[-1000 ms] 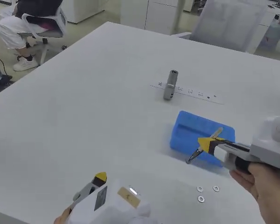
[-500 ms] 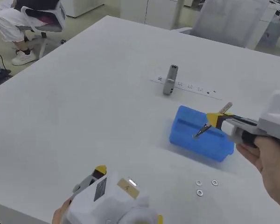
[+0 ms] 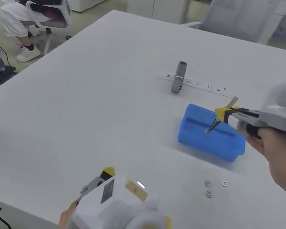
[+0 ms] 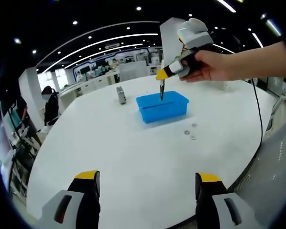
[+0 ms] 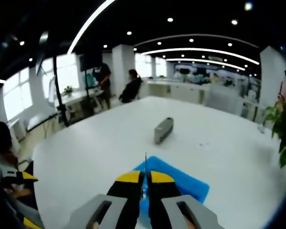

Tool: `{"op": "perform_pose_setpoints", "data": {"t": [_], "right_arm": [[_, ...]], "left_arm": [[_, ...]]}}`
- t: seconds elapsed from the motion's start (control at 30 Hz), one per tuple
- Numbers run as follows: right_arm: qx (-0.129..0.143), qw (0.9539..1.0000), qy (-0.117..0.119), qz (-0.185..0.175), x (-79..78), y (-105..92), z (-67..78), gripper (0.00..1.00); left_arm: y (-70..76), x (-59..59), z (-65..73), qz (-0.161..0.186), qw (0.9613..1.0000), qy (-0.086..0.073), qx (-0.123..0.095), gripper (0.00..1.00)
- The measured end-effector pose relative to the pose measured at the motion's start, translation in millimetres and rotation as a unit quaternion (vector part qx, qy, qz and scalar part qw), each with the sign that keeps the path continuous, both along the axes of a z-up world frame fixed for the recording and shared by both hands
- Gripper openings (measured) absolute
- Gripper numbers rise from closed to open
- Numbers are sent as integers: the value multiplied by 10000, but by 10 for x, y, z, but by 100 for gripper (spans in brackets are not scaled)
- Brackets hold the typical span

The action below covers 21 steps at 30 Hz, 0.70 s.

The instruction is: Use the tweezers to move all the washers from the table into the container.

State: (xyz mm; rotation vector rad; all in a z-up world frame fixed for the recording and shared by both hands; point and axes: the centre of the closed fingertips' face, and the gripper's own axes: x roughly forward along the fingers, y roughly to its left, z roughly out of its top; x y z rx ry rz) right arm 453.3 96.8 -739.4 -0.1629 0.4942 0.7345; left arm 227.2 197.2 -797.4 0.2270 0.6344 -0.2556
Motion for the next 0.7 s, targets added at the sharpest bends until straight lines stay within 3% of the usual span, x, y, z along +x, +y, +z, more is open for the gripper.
{"op": "perform_pose_setpoints", "data": {"t": [0.27,0.37,0.7], "right_arm": [[-475,9987,-65,187,101,82,-270,1],[-533,9983,-65,209,148,96,-341,1],[-314,9995,85,1,245,171,-478,1]], "left_arm": [[0,10,19,41,10000,-39,-74,83],[8,7,12,56,10000,-12,-61,83],[18,1,-7,97,9999,53,-54,80]]}}
